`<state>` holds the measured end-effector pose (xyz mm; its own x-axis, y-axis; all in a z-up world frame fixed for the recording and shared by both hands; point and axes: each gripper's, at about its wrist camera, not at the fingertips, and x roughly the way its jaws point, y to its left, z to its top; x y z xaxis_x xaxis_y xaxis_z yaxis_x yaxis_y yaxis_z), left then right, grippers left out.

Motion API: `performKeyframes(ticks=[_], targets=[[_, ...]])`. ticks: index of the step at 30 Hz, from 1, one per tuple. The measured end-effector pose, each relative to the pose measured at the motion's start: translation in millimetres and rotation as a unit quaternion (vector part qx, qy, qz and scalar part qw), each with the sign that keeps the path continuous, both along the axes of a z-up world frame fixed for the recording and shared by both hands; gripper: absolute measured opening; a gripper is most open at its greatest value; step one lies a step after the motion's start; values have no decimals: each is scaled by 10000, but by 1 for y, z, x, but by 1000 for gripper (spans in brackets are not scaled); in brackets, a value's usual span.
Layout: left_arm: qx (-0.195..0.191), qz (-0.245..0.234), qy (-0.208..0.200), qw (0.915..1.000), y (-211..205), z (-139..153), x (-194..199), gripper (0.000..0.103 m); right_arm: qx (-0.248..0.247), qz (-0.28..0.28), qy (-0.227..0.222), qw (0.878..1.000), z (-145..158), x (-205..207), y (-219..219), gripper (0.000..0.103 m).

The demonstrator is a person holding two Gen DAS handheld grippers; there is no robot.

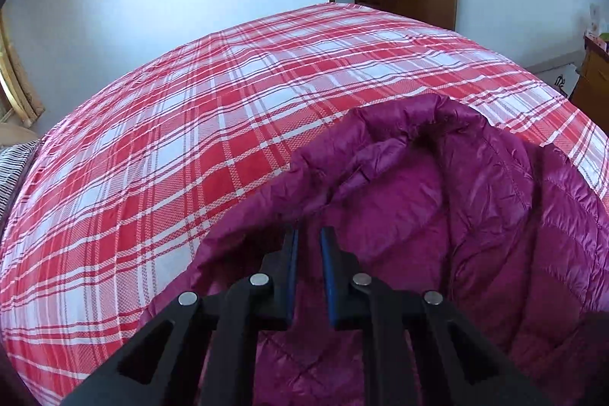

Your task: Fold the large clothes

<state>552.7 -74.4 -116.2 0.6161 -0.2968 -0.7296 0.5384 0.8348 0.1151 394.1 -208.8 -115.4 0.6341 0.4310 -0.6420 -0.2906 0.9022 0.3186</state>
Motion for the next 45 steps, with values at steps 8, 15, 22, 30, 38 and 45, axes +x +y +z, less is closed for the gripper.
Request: performKeyframes(ticks=[8,15,22,30,38,45], targets=[[257,544,-637,9962,16,21,7,92,-1678,-364,-361,9845,55,122,-34,84],[503,124,-537,9972,7,1,28,93,-2072,220,64,9780,35,205,-32,83],[518,-383,-210,9977,-9,-6,36,30,-2495,940,623,9618,9,220,-24,22],[-615,-427,-185,9970,29,27,8,36,-3242,1063,-768,9368,15,158,-23,12],[-1088,360,-57,9934,36,39,40,90,-4537,1364,-1764,8628,-32,113,-12,12],[16,266,566,9980,9,-28,35,90,-4409,1324,-1847,8683,-30,105,-17,12]])
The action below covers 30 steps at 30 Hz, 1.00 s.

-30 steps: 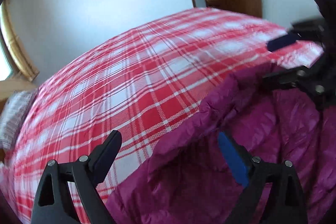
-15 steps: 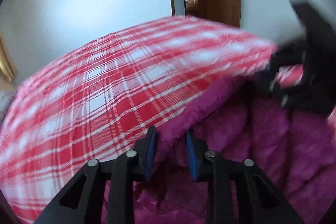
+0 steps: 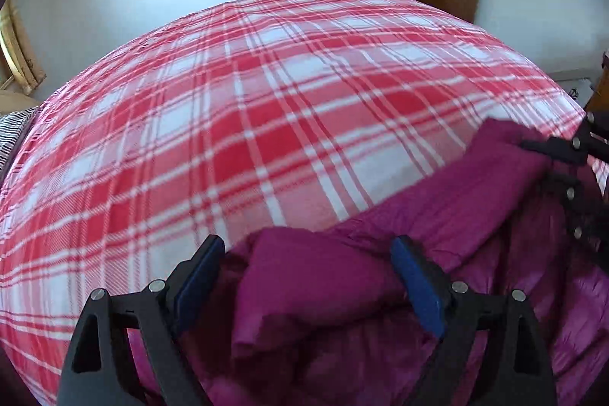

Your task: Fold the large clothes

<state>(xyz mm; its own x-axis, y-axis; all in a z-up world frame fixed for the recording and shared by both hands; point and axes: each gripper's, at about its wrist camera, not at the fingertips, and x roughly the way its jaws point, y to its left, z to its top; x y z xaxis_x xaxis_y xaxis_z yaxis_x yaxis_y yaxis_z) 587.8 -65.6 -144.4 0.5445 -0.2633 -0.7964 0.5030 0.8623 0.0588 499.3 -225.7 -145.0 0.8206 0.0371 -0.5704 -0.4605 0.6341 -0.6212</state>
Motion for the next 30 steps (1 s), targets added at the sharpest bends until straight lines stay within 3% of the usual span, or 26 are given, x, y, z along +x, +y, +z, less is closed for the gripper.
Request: performKeyframes(ticks=[5,7,8,10,11,13,14,16,18,20,23,27,30], targets=[[25,107,-38,9999,2,-7,-3,90,-148,120,174,9997,-1,-13,-1,15],[-11,134,-56,9999,4,-7,-2,90,311,-57,274,9991,18,-13,-10,25],[-26,146,-71,9999,4,-7,-2,90,837,-208,340,9957,36,-11,-17,29],[-52,164,-101,9998,4,-8,-2,90,2012,-582,495,9766,68,-3,-30,43],[-68,189,-102,9997,4,-9,-2,90,2565,-870,663,9603,79,6,-34,50],[-79,229,-125,9996,4,-9,-4,90,3348,-1455,953,9261,89,26,-34,50],[-62,239,-153,9996,4,-9,-5,90,3587,-1699,1108,9112,86,37,-30,42],[-46,278,-243,9993,4,-6,-9,90,3713,-2004,1580,8928,63,57,-19,31],[-138,307,-431,9985,7,5,-18,90,3605,-2341,1835,8841,34,70,-18,29],[-515,383,-755,9951,16,27,-29,90,3517,-2601,2021,8762,10,70,-18,28],[-731,741,-851,9909,25,40,-24,90,3543,-2544,1913,8793,1,58,-25,27],[-151,1170,-216,9928,23,4,-7,90,3273,-2488,1739,8948,3,54,-21,27],[-146,1133,-238,9932,26,-7,-16,90,3142,-2450,1617,9028,3,52,-20,27]])
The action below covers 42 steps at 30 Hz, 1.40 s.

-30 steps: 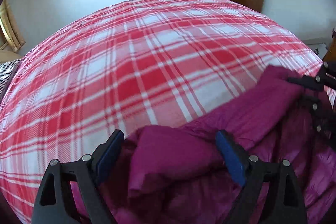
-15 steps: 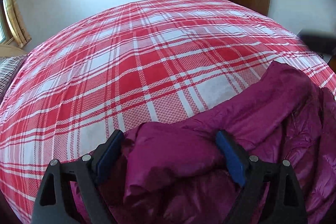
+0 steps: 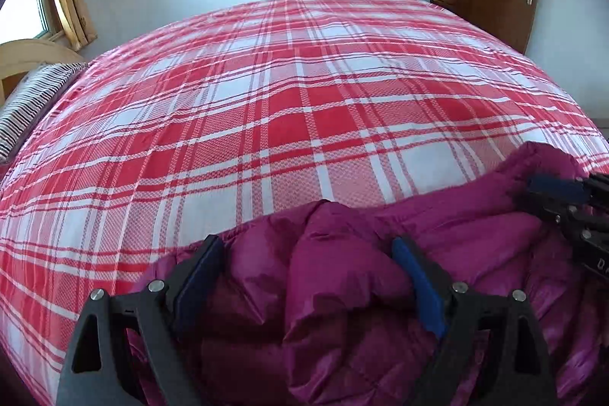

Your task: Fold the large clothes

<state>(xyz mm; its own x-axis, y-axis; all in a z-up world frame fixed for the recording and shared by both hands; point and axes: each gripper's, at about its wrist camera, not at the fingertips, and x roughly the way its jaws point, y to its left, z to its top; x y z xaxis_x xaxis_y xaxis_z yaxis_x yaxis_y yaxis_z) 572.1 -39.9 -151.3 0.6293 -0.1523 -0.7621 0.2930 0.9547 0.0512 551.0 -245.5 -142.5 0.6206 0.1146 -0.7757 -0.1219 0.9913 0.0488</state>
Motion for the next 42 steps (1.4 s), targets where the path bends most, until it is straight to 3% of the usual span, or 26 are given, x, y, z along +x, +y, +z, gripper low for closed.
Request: performKeyframes(ticks=[8,13,17,21,26,32,38,41,42], targets=[[286,102,-5,9995,-8,-10,1,98,-57,69,-61,9999,-11,0,-1,27],[-242,211,299,9990,7,-16,8,101,303,70,65,9995,-17,4,-10,26],[-678,261,99,9973,20,2,-2,101,450,60,29,9990,-19,3,-13,26],[-1103,636,-140,9918,39,26,-13,101,373,59,-31,9993,-19,2,-10,26],[-332,753,360,9960,29,1,-7,101,410,56,-63,9991,-19,0,-11,26],[-789,880,311,9925,43,-9,-14,102,446,66,-76,9990,-19,0,-12,26],[-1159,1088,-79,9873,63,15,-27,102,469,69,-91,9988,-20,1,-13,26],[-866,1140,558,9881,61,-10,-15,102,445,68,-106,9989,-20,0,-12,26],[-914,1194,543,9871,62,-11,-15,102,443,70,-114,9989,-19,0,-12,26]])
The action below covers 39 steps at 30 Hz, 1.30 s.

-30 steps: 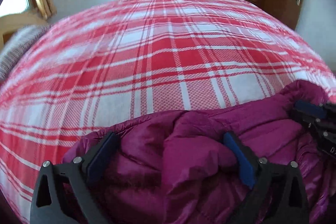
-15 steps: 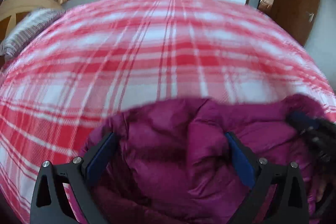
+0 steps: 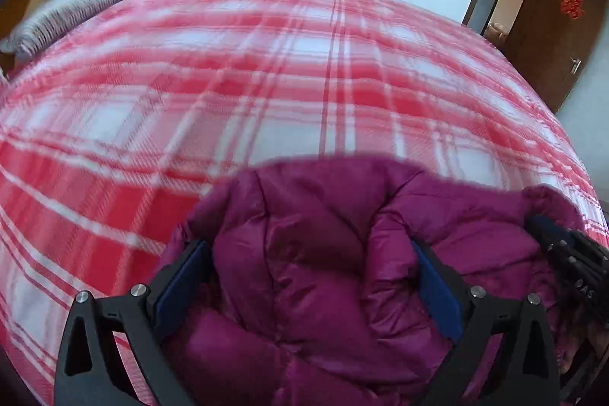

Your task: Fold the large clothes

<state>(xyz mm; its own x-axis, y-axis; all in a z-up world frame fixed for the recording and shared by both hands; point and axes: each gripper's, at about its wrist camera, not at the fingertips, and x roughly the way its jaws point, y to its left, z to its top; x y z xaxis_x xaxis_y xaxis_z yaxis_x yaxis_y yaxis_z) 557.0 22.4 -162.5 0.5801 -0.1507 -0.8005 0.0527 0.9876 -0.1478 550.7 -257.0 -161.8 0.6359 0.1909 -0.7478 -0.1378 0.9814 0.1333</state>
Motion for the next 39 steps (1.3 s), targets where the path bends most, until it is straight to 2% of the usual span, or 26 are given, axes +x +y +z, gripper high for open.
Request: performKeyframes(ticks=[7,12,15,24,39], targets=[[-115,178,-81,9997,2,-3,-3,102,34,8,-13,10000,0,0,0,27],[296,171,-72,9994,-9,-4,-5,102,-71,5,6,10000,0,1,3,27],[393,172,-70,9991,-10,-7,0,102,-179,11,25,9998,-1,2,6,27],[474,163,-71,9987,-11,-9,0,102,-449,6,12,9990,-2,1,12,27],[491,162,-98,9986,-12,-9,-1,102,-499,15,4,9988,-2,2,13,27]])
